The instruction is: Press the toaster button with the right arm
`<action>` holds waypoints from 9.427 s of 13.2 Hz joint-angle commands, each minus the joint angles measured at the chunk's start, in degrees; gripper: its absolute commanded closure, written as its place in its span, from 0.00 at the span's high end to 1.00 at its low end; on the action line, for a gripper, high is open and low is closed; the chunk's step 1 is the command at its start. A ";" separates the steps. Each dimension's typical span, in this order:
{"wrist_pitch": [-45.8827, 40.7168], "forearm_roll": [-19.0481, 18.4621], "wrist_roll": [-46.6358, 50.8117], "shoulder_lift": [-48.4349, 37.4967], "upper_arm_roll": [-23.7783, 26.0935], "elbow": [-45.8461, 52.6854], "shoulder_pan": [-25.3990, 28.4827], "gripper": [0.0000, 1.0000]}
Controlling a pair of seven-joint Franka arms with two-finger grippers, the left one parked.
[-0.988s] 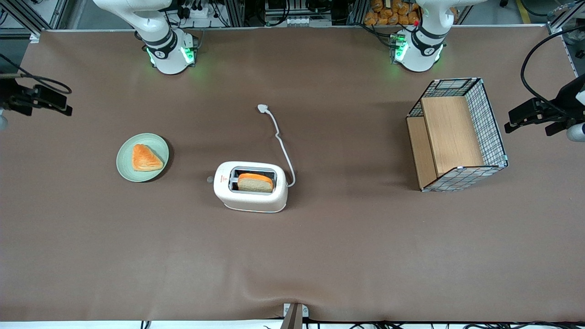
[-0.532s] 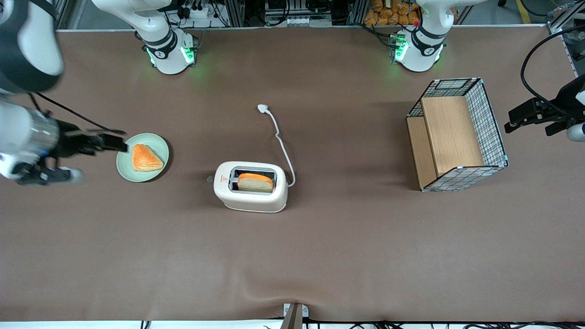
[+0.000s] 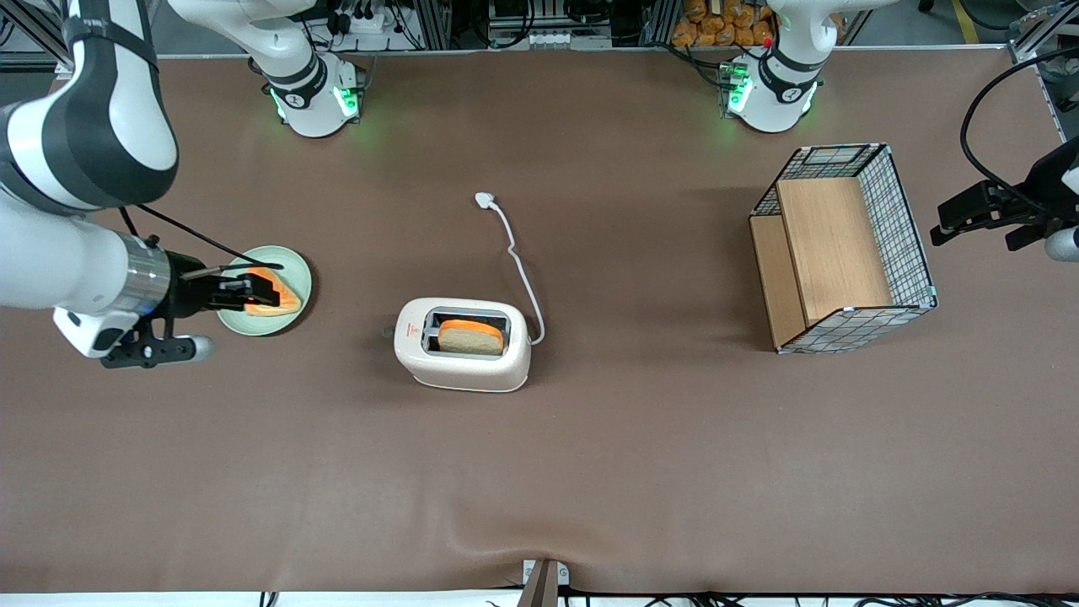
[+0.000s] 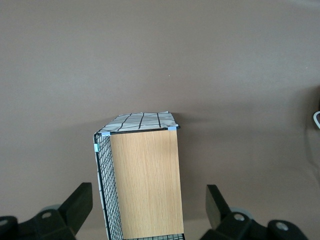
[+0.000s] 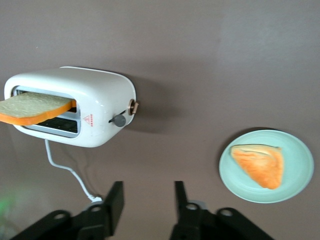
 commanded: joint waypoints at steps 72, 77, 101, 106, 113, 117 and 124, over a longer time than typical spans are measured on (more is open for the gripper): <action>27.53 28.11 -21.91 14.91 -0.19 -19.25 3.46 0.00; 28.14 28.11 -22.53 15.78 -0.19 -19.08 3.46 0.00; 24.55 31.36 -21.39 15.70 -0.28 -16.88 1.96 0.00; 20.59 30.92 -16.83 11.93 -0.46 -16.96 1.96 0.00; 14.26 30.39 -14.35 6.48 -4.93 -16.88 1.87 0.69; 10.40 28.56 -14.35 3.05 -9.94 -16.27 1.96 1.00; 9.43 -0.95 -14.35 -9.33 -11.18 -16.00 1.87 1.00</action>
